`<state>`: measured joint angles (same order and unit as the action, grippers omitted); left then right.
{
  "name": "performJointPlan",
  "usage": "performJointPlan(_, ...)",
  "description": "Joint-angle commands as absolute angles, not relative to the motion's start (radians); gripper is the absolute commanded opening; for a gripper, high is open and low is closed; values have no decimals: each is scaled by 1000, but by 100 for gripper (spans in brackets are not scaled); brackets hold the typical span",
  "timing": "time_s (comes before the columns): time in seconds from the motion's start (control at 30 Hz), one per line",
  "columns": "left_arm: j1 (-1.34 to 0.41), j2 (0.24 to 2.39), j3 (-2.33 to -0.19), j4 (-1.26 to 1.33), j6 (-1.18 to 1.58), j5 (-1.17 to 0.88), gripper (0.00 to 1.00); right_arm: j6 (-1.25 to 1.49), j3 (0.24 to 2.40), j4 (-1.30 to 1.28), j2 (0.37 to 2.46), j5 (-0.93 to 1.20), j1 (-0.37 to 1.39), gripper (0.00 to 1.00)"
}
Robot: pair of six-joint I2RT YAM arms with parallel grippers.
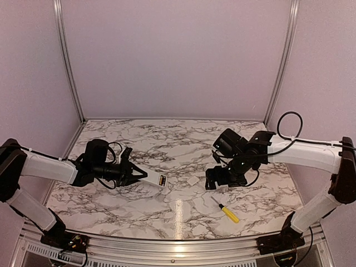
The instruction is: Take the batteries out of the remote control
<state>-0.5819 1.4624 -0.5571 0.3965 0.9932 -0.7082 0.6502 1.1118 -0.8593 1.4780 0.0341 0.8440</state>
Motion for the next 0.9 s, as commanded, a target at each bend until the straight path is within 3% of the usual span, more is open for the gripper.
performJointPlan(0.0,-596,1506,-524,542,1058,-664,0,643,1059,-903,1441,5,888,96)
performJointPlan(0.2,-629,1545,-450,690,1181,-610,0,652,1023,-926,1441,-30,963,90)
performJointPlan(0.87,-735,1748,-508,853,1273,-536,0,692,837,-881,1321,-31,1006,87)
